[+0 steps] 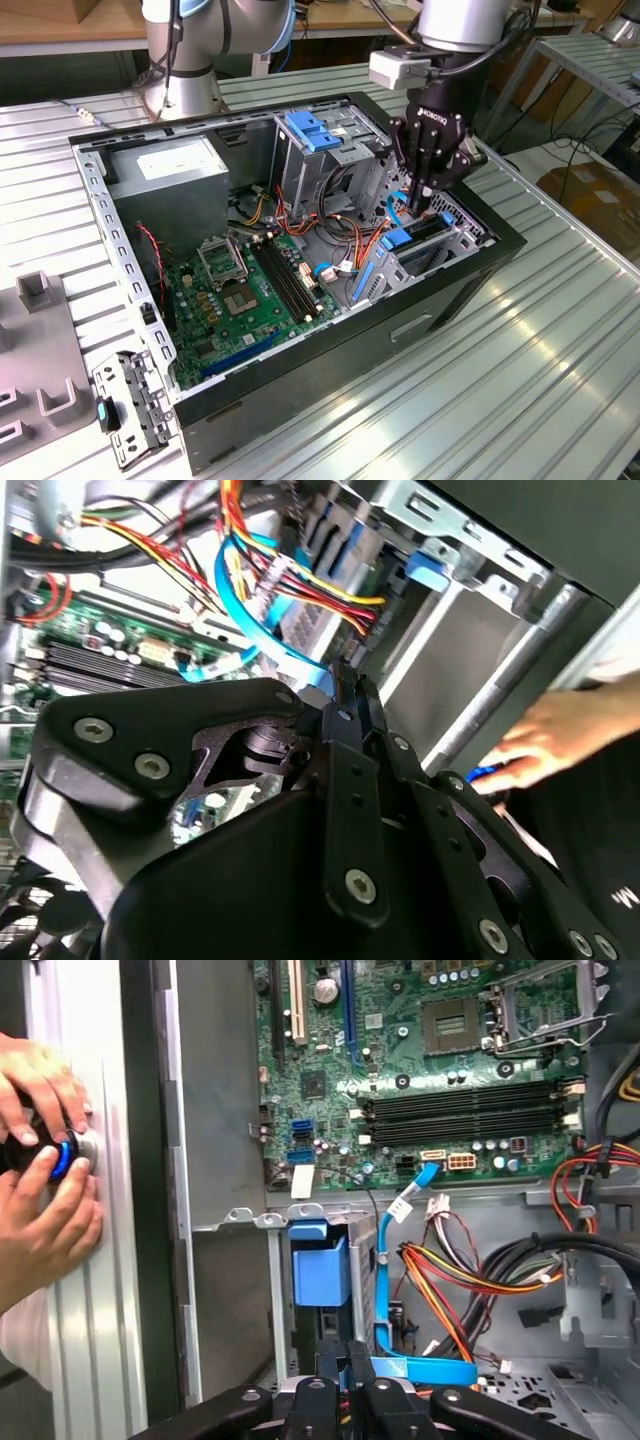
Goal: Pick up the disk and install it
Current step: 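Insert the second disk wire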
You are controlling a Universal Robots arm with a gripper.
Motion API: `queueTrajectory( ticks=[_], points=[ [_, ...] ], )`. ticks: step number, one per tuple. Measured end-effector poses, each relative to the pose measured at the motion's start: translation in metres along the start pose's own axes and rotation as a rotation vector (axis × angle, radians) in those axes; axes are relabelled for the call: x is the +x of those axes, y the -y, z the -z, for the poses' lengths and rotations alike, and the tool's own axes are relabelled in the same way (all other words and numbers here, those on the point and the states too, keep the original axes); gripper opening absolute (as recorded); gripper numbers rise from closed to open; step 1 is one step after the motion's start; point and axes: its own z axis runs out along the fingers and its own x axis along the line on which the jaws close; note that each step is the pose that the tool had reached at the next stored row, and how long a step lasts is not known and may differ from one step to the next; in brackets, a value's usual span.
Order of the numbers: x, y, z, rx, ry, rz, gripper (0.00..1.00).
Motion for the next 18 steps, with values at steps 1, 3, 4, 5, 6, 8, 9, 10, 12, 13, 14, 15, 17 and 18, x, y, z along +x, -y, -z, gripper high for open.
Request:
queueTrajectory(
  ticks=[1,3,4,5,6,8,9,10,12,13,14,15,17,18],
  points=[
    [0.001,-0.0001,-0.0002,0.0011,0.0146,0.0,0.16],
    [0.0031,-0.0003,-0.0008,0.0027,0.047,-0.001,0.16],
    [0.0043,-0.0004,-0.0011,0.0032,0.0659,-0.002,0.16],
    [0.0055,-0.0005,-0.0014,0.0035,0.0826,-0.002,0.16],
    [0.0072,-0.0007,-0.0018,0.0039,0.1037,-0.002,0.16],
    [0.0111,-0.0009,-0.003,0.0047,0.1382,-0.003,0.16],
    [0.0177,-0.0006,-0.0052,0.0063,0.1447,-0.003,0.16],
    [0.0238,-0.0002,-0.0073,0.0092,0.1471,-0.004,0.16],
    [0.0301,0.0001,-0.0098,0.0199,0.1479,-0.002,0.16],
    [0.031,0.0,-0.0103,0.0239,0.1483,0.002,0.16],
    [0.0315,-0.0002,-0.0109,0.0296,0.1489,0.008,0.16],
    [0.0316,-0.0003,-0.0113,0.0331,0.1494,0.012,0.16],
    [0.0321,-0.0024,-0.0128,0.0473,0.15,0.024,0.16],
    [0.0322,-0.0043,-0.0138,0.0547,0.1505,0.023,0.16]
  ],
)
